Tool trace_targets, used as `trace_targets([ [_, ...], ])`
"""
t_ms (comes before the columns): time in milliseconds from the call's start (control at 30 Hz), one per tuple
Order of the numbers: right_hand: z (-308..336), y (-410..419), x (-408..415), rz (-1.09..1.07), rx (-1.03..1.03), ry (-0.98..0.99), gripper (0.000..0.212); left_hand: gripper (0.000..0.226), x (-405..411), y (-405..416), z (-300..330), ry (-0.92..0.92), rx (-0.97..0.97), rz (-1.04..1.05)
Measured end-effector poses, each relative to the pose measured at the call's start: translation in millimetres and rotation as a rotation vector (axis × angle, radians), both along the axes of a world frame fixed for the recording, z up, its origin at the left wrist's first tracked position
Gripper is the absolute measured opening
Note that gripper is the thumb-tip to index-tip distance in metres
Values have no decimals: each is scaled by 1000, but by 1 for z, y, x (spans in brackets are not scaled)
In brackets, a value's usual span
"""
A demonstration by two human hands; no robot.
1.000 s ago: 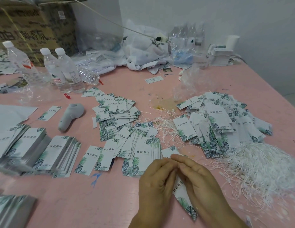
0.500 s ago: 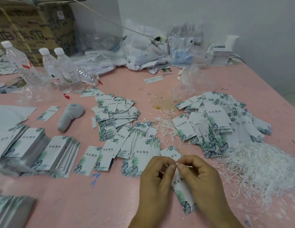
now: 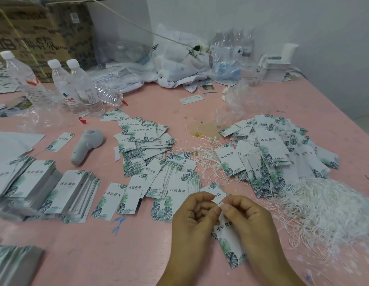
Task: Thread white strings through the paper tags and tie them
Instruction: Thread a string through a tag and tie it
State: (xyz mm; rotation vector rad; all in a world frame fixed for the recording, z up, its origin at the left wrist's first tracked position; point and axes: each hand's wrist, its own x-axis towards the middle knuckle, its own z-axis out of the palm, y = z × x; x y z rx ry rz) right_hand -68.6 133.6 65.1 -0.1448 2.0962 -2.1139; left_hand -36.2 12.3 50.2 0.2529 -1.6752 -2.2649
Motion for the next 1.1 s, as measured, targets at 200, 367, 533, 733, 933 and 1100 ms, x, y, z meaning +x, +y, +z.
trace_targets([
  [200,2,0,0,-25,-32,-20,14,22,-1,0,-2,-9,-3,-6],
  [367,2,2,-2,18,47,-7,14,22,0,0,-4,-21,-35,-4],
  [533,5,6,-5,61,102,-5,9,21,1,1,-5,-29,-81,-4],
  [733,5,15,-12,132,24,-97,28,23,3,2,-7,-13,-181,-29],
  [933,0,22,-23,245,-161,-298,29,23,6,0,-7,56,-314,-57],
  [1100,-2,28,-26,287,-179,-336,30,17,5,-3,-6,127,-449,-57],
])
